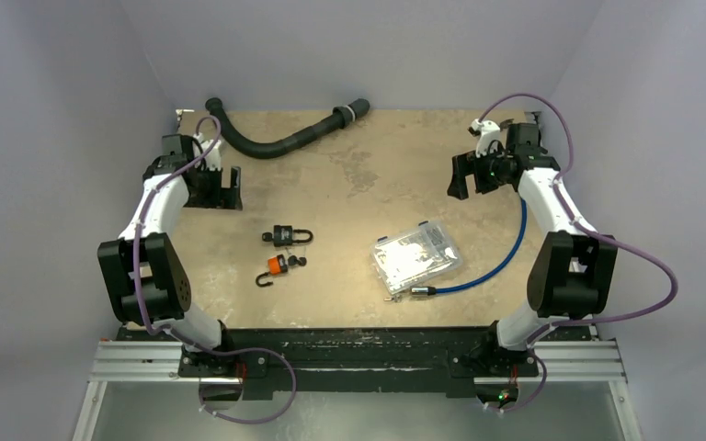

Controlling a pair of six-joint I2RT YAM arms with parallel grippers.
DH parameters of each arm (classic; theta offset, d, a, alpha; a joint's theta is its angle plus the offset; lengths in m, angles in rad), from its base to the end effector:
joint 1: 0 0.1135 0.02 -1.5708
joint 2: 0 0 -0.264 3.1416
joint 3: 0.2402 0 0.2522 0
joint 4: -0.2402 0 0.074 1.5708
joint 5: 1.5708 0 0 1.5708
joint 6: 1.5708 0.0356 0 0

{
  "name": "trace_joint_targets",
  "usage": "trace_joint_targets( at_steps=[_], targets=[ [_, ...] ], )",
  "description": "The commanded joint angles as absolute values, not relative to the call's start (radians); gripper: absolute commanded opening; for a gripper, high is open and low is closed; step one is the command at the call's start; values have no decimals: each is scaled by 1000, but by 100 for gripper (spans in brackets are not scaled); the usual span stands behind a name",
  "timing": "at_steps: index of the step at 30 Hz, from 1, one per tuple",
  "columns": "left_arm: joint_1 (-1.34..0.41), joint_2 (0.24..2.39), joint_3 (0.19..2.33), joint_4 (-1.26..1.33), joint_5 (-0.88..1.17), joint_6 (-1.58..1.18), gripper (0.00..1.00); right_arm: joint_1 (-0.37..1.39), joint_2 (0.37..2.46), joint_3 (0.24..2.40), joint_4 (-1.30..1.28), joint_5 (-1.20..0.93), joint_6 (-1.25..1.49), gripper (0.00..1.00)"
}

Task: Lock with the key
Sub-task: Pick up the lock from the center of the board.

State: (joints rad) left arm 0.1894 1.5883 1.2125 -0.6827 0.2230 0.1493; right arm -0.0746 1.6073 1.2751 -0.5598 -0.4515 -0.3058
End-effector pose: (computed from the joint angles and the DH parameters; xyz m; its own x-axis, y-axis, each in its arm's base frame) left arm 0.3234 0.0540 0.2486 -0.8580 -0.0168 -0.5134 0.0511 0.9917 -0.1177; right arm 0.3475 -0.0104 0.2716 -0.6781 -0.2210 -0.7010 -0.4302 0.8926 0.1348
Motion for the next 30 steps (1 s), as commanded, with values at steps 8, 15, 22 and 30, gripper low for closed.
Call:
trace_joint_targets(
  at_steps=[8,15,22,30],
  targets=[
    [120,1595,1381,-788,402,493,100,-72,1579,1364,-545,-483,-265,99],
    [-137,1622,1392,-909,299,785,100,-72,1568,1358,-534,-477,-201,99],
    [-297,1707,1407,-995,228,900,100,-72,1569,1378,-567,-463,-174,99],
    [-334,1792,1376,-955,155,899,100,-72,1534,1346,-570,-465,-181,99]
  ],
)
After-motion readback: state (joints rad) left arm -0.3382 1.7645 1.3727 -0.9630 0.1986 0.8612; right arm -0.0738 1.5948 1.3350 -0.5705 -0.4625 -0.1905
